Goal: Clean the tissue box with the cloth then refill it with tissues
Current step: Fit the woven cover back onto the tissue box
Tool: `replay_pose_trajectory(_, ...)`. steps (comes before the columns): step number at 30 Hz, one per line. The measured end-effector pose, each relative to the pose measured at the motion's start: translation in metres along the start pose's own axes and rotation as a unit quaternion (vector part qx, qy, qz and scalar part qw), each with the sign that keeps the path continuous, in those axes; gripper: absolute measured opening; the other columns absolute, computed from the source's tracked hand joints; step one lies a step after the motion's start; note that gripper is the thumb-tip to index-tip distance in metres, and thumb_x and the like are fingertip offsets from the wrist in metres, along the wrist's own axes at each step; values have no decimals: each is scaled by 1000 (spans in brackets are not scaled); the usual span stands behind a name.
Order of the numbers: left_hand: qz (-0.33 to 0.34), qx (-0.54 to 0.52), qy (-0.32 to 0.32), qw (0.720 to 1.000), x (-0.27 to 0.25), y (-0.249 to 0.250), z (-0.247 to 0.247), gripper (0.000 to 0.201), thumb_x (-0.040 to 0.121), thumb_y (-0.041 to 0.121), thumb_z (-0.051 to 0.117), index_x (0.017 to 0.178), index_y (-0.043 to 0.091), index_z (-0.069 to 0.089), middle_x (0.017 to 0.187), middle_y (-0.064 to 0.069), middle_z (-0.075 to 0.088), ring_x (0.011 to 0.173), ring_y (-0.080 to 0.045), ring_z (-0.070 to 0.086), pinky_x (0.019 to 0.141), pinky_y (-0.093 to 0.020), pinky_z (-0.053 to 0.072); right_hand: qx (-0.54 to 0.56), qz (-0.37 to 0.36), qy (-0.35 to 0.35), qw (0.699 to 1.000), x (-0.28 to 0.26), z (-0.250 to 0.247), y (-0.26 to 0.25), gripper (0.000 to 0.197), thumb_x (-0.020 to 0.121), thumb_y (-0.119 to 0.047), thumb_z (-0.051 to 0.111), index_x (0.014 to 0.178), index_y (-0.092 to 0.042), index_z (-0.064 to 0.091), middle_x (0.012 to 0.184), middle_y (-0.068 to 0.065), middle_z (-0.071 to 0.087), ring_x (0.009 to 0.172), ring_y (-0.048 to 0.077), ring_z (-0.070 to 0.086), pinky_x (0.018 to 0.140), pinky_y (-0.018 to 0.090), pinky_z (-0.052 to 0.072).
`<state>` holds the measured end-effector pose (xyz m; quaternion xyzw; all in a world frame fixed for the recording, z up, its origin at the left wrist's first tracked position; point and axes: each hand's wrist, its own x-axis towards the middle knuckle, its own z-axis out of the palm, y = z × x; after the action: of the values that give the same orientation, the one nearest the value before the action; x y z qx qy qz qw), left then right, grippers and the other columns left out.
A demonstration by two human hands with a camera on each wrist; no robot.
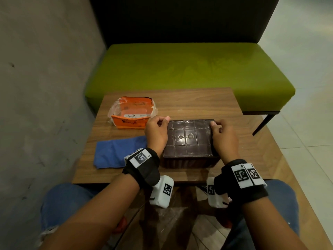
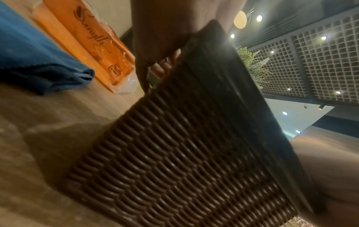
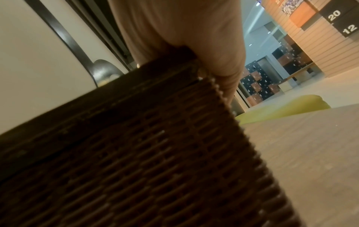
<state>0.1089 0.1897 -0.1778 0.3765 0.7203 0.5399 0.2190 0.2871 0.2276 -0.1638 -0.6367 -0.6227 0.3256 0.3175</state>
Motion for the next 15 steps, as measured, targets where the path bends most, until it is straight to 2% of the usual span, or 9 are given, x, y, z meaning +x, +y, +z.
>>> replay_pose_trajectory(5, 10, 15, 2, 1000, 3, -4, 2, 18, 91, 23, 60, 82, 10, 67, 90, -13, 67, 86, -25, 60, 75, -31, 44, -27, -3, 7, 1000, 2, 3, 1, 30, 101, -32, 44, 113, -10, 60, 79, 4, 57, 79, 28, 57, 66, 30, 32)
replay_pose_trajectory(9, 43, 50, 2, 998, 4, -4, 5, 19, 92, 21, 59, 84, 6, 66, 89, -11, 64, 83, -22, 55, 69, -22, 33, -48, -13, 12, 999, 2, 5, 2, 29, 101, -34, 42, 113, -13, 59, 82, 8, 58, 77, 27, 55, 64, 31, 32)
replay_pose_trajectory(12, 66, 87, 4, 994, 2, -2, 3, 19, 93, 19, 57, 85, 3, 64, 87, -6, 55, 81, -16, 47, 65, -17, 26, -39, -14, 15, 999, -1, 8, 4, 29, 101, -33, 42, 113, -13, 57, 95, 16, 63, 86, 32, 60, 64, 30, 32)
replay_pose_trajectory(15, 68, 100, -11, 993, 2, -4, 2, 19, 93, 19, 57, 86, 2, 64, 89, -5, 53, 82, -14, 46, 64, -16, 25, -40, -8, 19, 999, -5, 9, 5, 29, 101, -31, 42, 115, -10, 54, 106, 17, 62, 93, 32, 59, 68, 31, 34)
